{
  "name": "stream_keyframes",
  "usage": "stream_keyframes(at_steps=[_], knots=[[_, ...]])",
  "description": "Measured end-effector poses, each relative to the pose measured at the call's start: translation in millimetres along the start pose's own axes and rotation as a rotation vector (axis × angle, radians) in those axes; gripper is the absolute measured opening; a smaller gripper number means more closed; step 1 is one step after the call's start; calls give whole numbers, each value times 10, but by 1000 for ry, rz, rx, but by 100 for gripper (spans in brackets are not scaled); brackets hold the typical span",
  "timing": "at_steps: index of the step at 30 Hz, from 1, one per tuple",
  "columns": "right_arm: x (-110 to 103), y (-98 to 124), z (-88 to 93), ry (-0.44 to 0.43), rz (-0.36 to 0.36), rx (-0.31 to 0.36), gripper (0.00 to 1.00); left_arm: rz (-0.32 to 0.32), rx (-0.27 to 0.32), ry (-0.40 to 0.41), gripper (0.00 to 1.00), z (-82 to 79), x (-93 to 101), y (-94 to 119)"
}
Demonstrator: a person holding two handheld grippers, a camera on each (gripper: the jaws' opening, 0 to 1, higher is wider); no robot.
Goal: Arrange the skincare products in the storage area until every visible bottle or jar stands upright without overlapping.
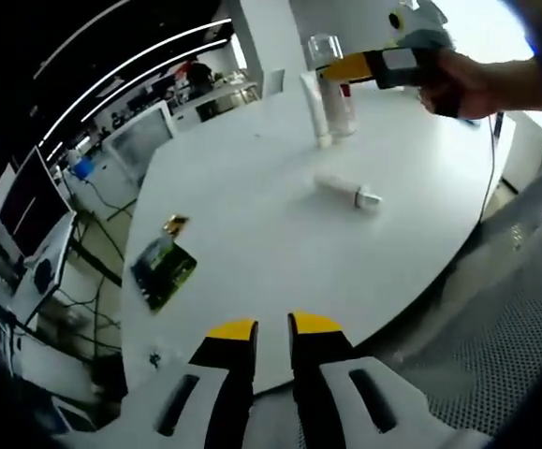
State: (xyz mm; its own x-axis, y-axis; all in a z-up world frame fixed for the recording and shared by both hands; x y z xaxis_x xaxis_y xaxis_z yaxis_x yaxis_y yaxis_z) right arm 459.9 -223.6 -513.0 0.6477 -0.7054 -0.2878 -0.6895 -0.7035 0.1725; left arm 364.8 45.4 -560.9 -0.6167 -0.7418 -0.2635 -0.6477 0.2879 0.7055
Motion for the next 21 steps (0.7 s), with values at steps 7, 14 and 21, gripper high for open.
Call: stream_keyframes(at_steps=[7, 14, 21], knots=[[255, 21, 26, 42, 97, 3, 16, 3, -7, -8, 11, -4, 14, -6], [537, 34, 64, 85, 186, 9, 16, 7, -14, -20, 7, 13, 15, -12], [761, -4, 177, 101, 242, -20, 16, 7, -14, -20, 5, 24, 11, -10]])
Point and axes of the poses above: the point that each gripper's makers call its tool centre point, and the gripper's own axes: y roughly backward along the fingers, x roughly to its right, z roughly out of its underside, the point moved 9 cm from there along y, roughly backward along the fingers, and after that the axes turned 2 degrees about -y, right-handed, at the moved point
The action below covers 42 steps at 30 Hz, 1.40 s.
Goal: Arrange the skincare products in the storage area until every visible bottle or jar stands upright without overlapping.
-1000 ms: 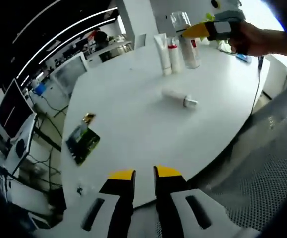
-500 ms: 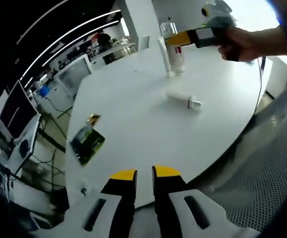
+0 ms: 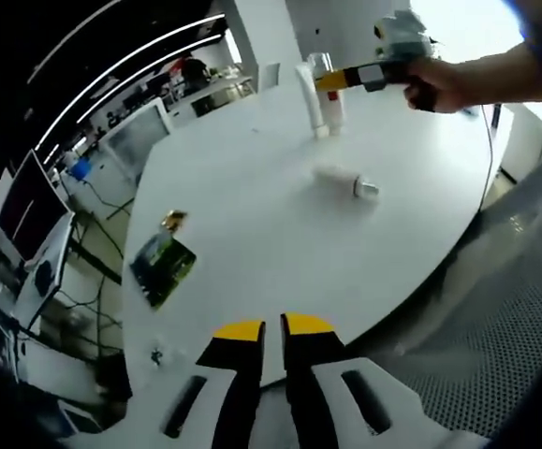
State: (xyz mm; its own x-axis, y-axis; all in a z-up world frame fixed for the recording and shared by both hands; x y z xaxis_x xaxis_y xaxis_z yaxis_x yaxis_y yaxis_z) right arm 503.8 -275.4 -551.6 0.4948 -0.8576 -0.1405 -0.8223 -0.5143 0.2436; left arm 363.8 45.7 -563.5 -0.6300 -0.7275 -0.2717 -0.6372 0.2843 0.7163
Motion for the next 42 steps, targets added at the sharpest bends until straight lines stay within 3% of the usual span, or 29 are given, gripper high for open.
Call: stream_keyframes(at_steps=[6, 15, 26, 35, 42], knots=[[177, -100, 99, 42, 24, -15, 16, 12, -4, -4, 5, 1, 11, -8], [501, -201, 348, 27, 67, -45, 16, 16, -10, -5, 4, 13, 11, -11], [631, -337, 496, 122, 83, -88, 16, 33, -22, -18, 2, 30, 33, -21], [726, -371, 555, 136, 79, -13, 16, 49, -28, -32, 1, 35, 60, -32], [729, -267, 578, 113, 102, 31, 16, 62, -32, -48, 0, 40, 78, -38]])
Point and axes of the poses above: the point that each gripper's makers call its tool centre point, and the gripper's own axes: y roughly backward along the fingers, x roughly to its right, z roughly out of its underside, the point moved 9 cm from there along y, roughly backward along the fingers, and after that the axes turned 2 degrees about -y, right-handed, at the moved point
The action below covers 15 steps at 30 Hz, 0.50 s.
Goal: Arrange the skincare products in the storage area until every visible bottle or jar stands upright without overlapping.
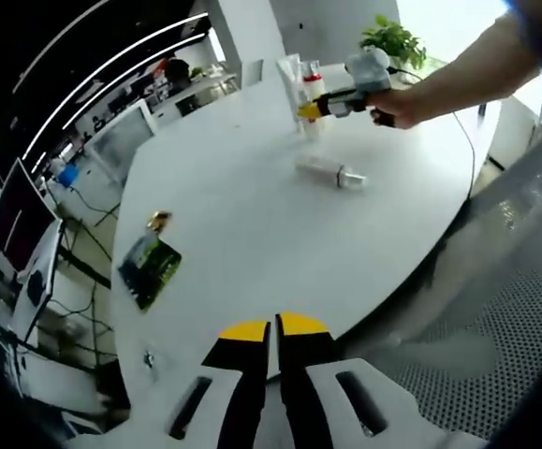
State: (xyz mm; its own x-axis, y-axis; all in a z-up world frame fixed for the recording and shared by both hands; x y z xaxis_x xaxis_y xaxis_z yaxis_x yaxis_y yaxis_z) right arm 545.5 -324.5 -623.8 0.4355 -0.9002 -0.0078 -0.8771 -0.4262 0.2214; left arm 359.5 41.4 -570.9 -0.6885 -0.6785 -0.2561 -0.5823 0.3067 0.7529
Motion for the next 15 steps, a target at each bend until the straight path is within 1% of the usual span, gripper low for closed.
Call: stream_keyframes(at_steps=[4, 9, 15], knots=[[3, 1, -7, 14, -4, -6, 16, 3, -5, -7, 0, 5, 6, -1], [-13, -3, -17, 60, -20, -22, 16, -5, 8, -2, 0, -5, -5, 10], [17, -12, 4, 64, -19, -27, 17, 2, 3, -9, 0, 6, 4, 8]])
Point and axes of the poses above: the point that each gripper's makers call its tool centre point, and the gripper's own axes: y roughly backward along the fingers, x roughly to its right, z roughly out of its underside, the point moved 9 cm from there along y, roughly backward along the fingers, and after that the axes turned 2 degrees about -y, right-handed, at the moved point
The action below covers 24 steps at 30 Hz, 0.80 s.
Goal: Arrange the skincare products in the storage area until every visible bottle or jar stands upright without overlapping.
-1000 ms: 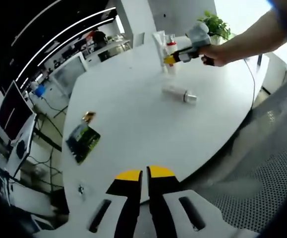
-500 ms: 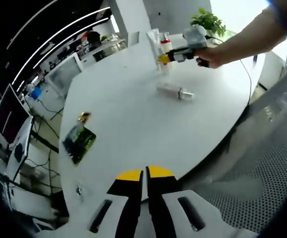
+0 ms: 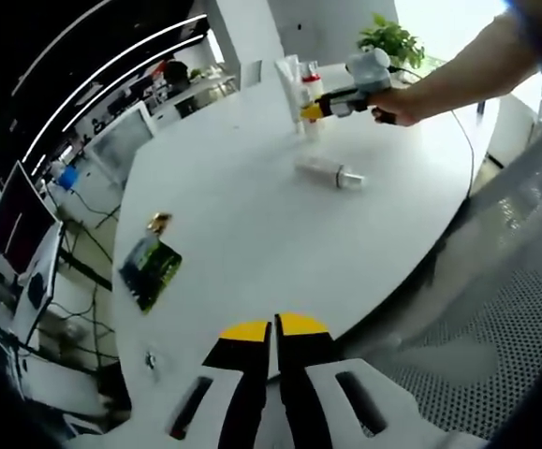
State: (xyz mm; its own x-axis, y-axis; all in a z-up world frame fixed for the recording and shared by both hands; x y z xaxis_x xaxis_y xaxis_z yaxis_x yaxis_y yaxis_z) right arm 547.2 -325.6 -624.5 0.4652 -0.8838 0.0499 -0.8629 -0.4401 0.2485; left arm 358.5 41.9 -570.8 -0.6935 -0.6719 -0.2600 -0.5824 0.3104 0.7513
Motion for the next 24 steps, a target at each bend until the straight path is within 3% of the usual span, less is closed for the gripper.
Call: stream_keyframes(at_steps=[9, 18, 21, 24], knots=[[85, -25, 34, 34, 4, -70, 17, 3, -12, -5, 0, 11, -3, -9], [84, -36, 51, 9, -3, -108, 18, 0, -8, -1, 0, 11, -11, -5], [114, -32, 36, -34, 9, -83, 24, -1, -9, -1, 0, 9, -14, -5], [141, 6, 14, -48, 26, -101, 26, 4, -3, 4, 0, 5, -8, -3]])
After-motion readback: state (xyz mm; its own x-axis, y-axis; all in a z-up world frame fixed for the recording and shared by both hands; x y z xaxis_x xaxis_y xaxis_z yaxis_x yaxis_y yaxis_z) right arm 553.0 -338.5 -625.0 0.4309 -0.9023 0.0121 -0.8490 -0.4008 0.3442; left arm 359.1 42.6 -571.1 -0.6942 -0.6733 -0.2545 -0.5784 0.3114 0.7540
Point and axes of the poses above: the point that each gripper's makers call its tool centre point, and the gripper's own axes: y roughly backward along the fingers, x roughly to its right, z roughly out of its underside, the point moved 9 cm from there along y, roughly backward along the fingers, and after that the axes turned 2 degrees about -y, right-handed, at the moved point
